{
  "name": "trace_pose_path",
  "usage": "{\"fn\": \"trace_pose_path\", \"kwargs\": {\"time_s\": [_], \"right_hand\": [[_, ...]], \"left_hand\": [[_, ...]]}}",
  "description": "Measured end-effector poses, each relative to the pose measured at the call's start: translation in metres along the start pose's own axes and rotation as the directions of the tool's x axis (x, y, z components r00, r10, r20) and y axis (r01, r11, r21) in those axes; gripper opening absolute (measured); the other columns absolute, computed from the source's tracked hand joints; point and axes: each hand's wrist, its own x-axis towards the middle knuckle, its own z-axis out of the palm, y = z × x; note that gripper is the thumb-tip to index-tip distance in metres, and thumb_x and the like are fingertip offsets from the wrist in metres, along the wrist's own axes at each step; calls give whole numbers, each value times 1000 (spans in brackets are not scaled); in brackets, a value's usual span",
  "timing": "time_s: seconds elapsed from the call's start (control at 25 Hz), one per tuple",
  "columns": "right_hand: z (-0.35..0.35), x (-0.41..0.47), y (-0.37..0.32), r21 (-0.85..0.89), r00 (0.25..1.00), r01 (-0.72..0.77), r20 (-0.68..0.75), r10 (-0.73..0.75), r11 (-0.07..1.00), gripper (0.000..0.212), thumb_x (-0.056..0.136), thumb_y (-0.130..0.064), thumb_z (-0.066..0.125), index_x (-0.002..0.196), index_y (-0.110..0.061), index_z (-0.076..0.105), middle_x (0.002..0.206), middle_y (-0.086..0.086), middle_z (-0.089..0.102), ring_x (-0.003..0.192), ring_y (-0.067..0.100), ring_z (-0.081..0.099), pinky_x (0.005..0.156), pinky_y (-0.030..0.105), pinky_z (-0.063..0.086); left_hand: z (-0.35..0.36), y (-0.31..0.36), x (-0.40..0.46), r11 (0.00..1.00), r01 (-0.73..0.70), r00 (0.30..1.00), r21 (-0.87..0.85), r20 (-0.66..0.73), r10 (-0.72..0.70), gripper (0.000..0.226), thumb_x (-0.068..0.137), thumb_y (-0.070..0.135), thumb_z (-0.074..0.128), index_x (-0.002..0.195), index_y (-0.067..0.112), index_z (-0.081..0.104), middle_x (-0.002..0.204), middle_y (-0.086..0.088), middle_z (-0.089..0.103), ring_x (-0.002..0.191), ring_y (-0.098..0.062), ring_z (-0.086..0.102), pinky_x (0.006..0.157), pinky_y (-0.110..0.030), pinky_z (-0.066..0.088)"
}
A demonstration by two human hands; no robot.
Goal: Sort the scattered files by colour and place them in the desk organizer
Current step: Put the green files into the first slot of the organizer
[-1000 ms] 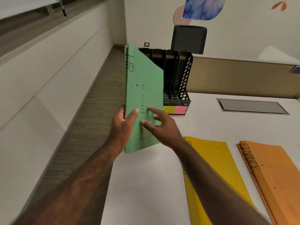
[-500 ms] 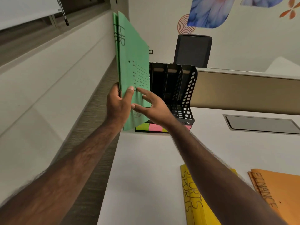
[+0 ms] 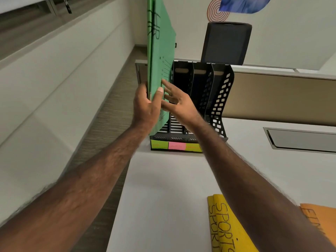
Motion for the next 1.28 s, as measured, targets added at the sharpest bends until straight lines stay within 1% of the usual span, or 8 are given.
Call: {"fn": "trace_pose_path", "kwargs": {"time_s": [0.2, 0.32, 0.48, 0.6, 0.8, 1.0, 1.12, 1.28], "right_hand": [[-11, -1, 18, 12, 998, 3, 66, -4, 1000, 101, 88, -26, 84, 167, -39, 23, 174, -3, 26, 156, 26, 35, 101, 27, 54], [-18, -4, 26, -11, 990, 30, 135, -28, 999, 115, 85, -14, 87, 169, -42, 12, 177, 3, 18, 160, 29, 26, 116, 40, 45], [-19, -5, 28, -51, 981, 81, 179, -70, 995, 122, 85, -5, 85, 169, -40, 5, 177, 4, 13, 163, 27, 19, 125, 41, 35], [-18, -2, 30, -79, 977, 140, 173, -125, 987, 121, 84, -4, 83, 170, -38, 4, 178, 0, 11, 163, 23, 16, 125, 35, 31], [-10, 11, 37, -134, 975, 182, 153, -161, 974, 120, 85, -4, 81, 168, -41, 2, 178, -2, 11, 163, 17, 15, 116, 11, 28], [2, 13, 54, -206, 977, 194, 128, -170, 959, 117, 88, -3, 78, 168, -41, 1, 177, -4, 10, 152, -2, 14, 103, -5, 27], [2, 17, 58, -206, 978, 198, 104, -180, 958, 115, 89, -3, 76, 168, -43, 1, 177, -4, 11, 148, -8, 15, 103, -5, 28], [1, 19, 59, -215, 980, 189, 96, -172, 958, 118, 90, -3, 75, 166, -47, -4, 178, -3, 7, 152, -2, 16, 108, -1, 29]], "left_hand": [[6, -17, -5, 999, 13, 990, -29, 142, -8, 39, 104, 45, 59, 131, 17, 60, 120, 2, 72, 112, -6, 70, 91, -22, 58], [0, -28, -8, 999, 23, 957, -39, 289, -11, 48, 104, 47, 56, 140, 16, 56, 129, -5, 70, 122, -17, 67, 99, -34, 58], [-14, -38, -7, 997, 21, 907, -69, 420, 10, 48, 105, 35, 58, 148, 15, 49, 139, -7, 65, 132, -25, 61, 109, -46, 53], [-19, -37, -3, 995, 22, 898, -97, 439, 23, 49, 103, 27, 61, 147, 10, 48, 138, -10, 64, 129, -26, 63, 110, -45, 52], [-20, -48, 3, 991, 77, 898, -107, 439, -23, 52, 98, 14, 63, 145, 5, 43, 138, -21, 59, 130, -37, 60, 113, -60, 47], [-19, -67, -6, 985, 162, 892, -59, 435, -120, 57, 98, 11, 62, 151, 16, 40, 143, -10, 61, 137, -27, 58, 115, -58, 47], [-18, -70, -4, 984, 167, 887, -57, 445, -125, 55, 101, 13, 60, 151, 21, 40, 145, -10, 61, 139, -28, 57, 114, -60, 47], [-18, -73, -2, 984, 167, 876, -54, 467, -123, 53, 101, 13, 61, 149, 20, 40, 144, -14, 61, 139, -32, 57, 115, -63, 45]]}}
